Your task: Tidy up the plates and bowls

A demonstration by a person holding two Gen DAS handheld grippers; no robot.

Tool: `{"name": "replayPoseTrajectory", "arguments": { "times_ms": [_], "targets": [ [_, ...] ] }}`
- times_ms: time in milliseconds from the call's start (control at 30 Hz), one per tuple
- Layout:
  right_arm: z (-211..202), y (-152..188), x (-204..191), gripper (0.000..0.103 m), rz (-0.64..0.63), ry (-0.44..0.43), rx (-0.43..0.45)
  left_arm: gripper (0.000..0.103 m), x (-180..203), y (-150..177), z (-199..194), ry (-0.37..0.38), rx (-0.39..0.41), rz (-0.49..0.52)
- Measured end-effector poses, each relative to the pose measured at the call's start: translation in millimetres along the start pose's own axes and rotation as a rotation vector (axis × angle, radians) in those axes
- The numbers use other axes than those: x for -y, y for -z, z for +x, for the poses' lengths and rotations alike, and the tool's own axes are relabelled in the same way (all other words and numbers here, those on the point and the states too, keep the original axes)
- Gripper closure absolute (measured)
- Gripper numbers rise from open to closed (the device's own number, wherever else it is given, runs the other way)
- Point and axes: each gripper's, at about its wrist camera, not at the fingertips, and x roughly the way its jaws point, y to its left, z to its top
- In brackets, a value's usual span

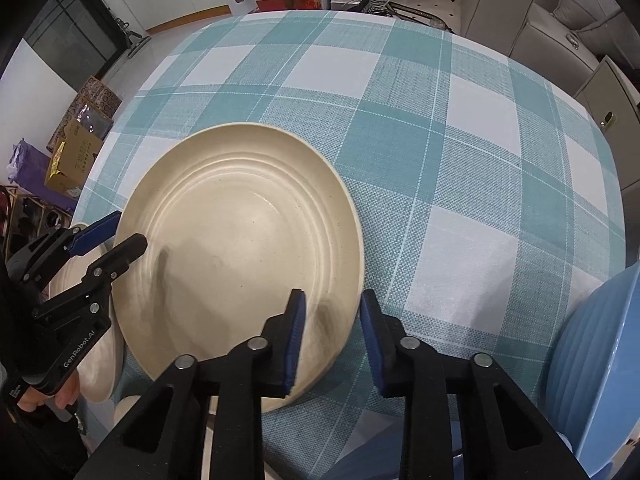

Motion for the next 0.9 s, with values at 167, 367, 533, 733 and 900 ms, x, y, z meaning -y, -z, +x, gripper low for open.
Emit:
{"name": "replayPoseTrajectory", "arguments": {
  "times_ms": [167, 367, 533, 733, 900],
  "targets": [
    [-1, 1, -2, 0.084, -0.012, 0.018, 0.012, 0.072, -1, 0, -2, 0.001, 0.006, -0.009],
    [-10, 2, -2, 0.086, -0.014, 0.029, 0.041, 0.074, -4, -1, -7, 0.001, 0.020, -0.019],
    [-24, 2, -2, 0.087, -0.012, 0.038, 0.078, 0.076, -5, -2, -17, 0.006, 0.043, -0.028],
    [-41, 4, -4, 0.087, -0.013, 0.042, 0.119, 0.078, -5, -3, -31, 0.004, 0.077, -0.036],
    [-58, 9, -4, 0.087, -0.012, 0.038, 0.154, 0.078, -3, -3, -46, 0.002, 0.106, -0.030]
  ]
}}
